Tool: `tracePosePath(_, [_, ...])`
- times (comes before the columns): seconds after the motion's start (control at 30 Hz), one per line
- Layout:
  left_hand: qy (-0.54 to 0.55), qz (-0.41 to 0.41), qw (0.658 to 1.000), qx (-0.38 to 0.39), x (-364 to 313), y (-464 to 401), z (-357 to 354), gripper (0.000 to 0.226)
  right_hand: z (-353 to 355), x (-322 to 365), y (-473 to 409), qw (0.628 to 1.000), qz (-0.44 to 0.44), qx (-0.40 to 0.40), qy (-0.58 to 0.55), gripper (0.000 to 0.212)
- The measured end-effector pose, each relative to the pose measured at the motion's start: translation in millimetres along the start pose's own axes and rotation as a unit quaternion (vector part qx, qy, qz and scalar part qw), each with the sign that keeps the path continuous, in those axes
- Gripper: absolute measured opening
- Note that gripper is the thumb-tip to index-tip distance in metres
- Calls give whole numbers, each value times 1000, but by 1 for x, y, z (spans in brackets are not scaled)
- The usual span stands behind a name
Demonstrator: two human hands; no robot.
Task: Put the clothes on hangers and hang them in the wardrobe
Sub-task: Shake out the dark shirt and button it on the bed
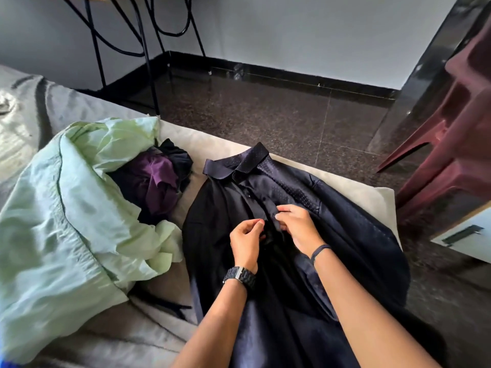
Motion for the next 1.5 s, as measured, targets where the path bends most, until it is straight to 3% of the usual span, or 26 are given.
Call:
tracePosePath(0.1, [7, 15, 1000, 21, 9, -3, -2, 13, 3, 3, 5, 996, 21, 36, -82, 20])
tracePosePath(0.27, [65, 53, 995, 53, 13, -7, 1, 12, -11, 4, 11, 982, 124, 7, 139, 23])
tracePosePath(0.4, [118, 70, 988, 76, 16, -10, 4, 12, -17, -1, 23, 953, 206, -74, 209, 20])
tracePosePath(0.5, [143, 78, 983, 84, 19, -12, 4, 14, -16, 4, 32, 911, 298, -151, 242, 21])
tracePosePath(0.6, [142, 83, 981, 99, 20, -12, 6, 15, -29, 3, 37, 847, 372, -81, 372, 22])
tracePosePath(0.67, [136, 84, 982, 102, 20, -12, 7, 13, -32, -3, 37, 864, 344, -49, 364, 22])
tracePosePath(0.8, [127, 82, 984, 95, 20, -13, 7, 11, -30, -6, 36, 917, 286, -82, 266, 22])
tracePosePath(1.0, [128, 87, 984, 91, 21, -15, 7, 14, -33, -6, 38, 908, 289, -61, 298, 23])
tracePosePath(1.5, [139, 78, 983, 89, 21, -13, 7, 15, -20, 0, 29, 949, 204, -16, 241, 28])
Point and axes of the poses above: each hand's wrist, its own y-axis away from the middle knuckle, its own z-axis out of the back of the hand, x = y × z, the point moved 4 cm from there along -y, towards the middle knuckle, and after that the axes turned 1 degree about -y, right-handed, at the moved point
